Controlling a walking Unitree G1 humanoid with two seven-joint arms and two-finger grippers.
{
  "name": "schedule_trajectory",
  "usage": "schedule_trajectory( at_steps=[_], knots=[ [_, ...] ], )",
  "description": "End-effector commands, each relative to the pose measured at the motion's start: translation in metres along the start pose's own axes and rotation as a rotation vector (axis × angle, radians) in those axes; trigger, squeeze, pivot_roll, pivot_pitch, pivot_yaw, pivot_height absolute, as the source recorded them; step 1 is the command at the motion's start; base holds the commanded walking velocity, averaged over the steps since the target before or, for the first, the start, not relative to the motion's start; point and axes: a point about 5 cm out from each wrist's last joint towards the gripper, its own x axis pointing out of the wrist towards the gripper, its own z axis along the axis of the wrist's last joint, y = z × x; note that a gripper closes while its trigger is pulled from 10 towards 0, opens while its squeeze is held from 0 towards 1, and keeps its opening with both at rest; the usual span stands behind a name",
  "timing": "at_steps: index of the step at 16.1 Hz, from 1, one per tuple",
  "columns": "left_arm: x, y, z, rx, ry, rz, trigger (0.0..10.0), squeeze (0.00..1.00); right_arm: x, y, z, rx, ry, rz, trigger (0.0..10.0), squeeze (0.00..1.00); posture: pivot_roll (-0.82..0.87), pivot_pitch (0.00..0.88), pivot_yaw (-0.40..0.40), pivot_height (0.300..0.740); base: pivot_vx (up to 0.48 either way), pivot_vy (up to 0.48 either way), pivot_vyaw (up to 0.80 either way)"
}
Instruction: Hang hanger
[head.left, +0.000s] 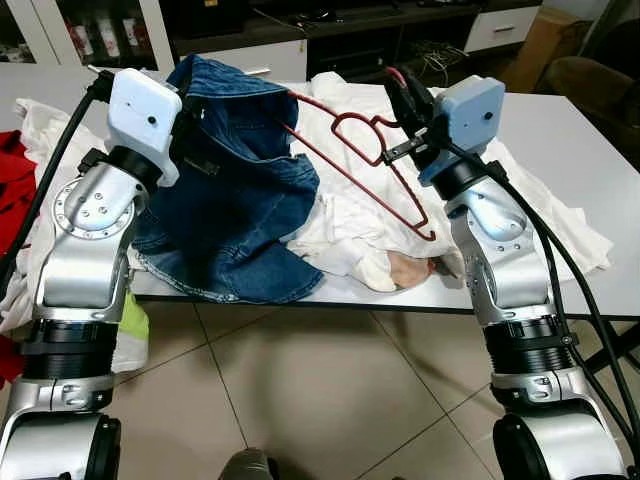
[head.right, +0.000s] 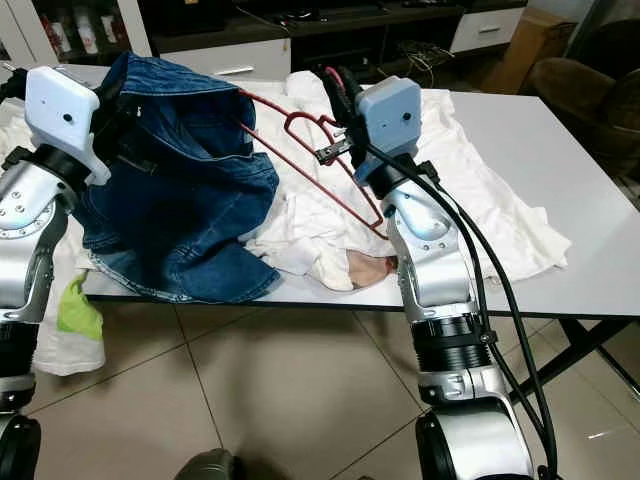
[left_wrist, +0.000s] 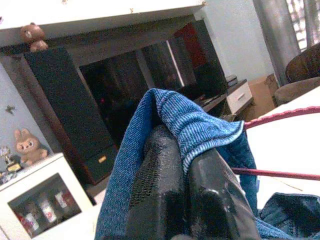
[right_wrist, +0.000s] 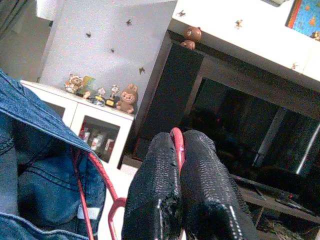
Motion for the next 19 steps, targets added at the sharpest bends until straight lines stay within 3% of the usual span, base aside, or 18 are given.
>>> schedule_trajectory(
  at_steps=[1,3,5,8,10,14,17,18,19],
  knots=[
    [0.000,0.001,0.006,0.027,-0.039,-0.011,10.0,0.00,-0.001,0.001,0.003,-0.020,-0.019,0.035,10.0,0.00,0.18,0.000,-0.032,0.740,0.000,0.000,0.00],
    [0.003,-0.003,0.005,0.102,-0.042,-0.053,10.0,0.00,-0.004,0.027,0.009,-0.021,-0.073,0.215,10.0,0.00,0.18,0.001,-0.030,0.740,0.000,0.000,0.00],
    [0.005,-0.002,0.006,0.128,-0.051,-0.072,10.0,0.00,-0.007,0.039,0.011,-0.069,-0.089,0.315,10.0,0.00,0.18,0.002,-0.030,0.740,0.000,0.000,0.00],
    [0.006,0.001,0.006,0.176,-0.045,-0.078,10.0,0.00,-0.011,0.036,0.009,-0.139,-0.067,0.390,10.0,0.00,0.18,0.002,-0.028,0.740,0.000,0.000,0.00],
    [0.005,0.003,0.004,0.187,-0.041,-0.078,10.0,0.00,-0.019,0.017,0.012,-0.216,-0.052,0.460,10.0,0.00,0.19,0.001,-0.025,0.740,0.000,0.000,0.00],
    [0.006,0.004,0.003,0.197,-0.042,-0.081,10.0,0.00,-0.026,0.004,0.017,-0.294,-0.041,0.538,10.0,0.00,0.19,0.000,-0.022,0.740,0.000,0.000,0.00],
    [0.008,0.002,0.003,0.196,-0.048,-0.086,10.0,0.00,-0.024,0.009,0.017,-0.300,-0.052,0.561,10.0,0.00,0.18,0.000,-0.020,0.740,0.000,0.000,0.00],
    [0.009,0.000,0.002,0.198,-0.049,-0.095,10.0,0.00,-0.020,0.026,0.017,-0.292,-0.085,0.596,10.0,0.00,0.18,0.000,-0.018,0.740,0.000,0.000,0.00],
    [0.010,-0.001,0.002,0.200,-0.050,-0.100,10.0,0.00,-0.016,0.032,0.018,-0.290,-0.105,0.605,10.0,0.00,0.19,0.000,-0.018,0.740,0.000,0.000,0.00]
  ],
)
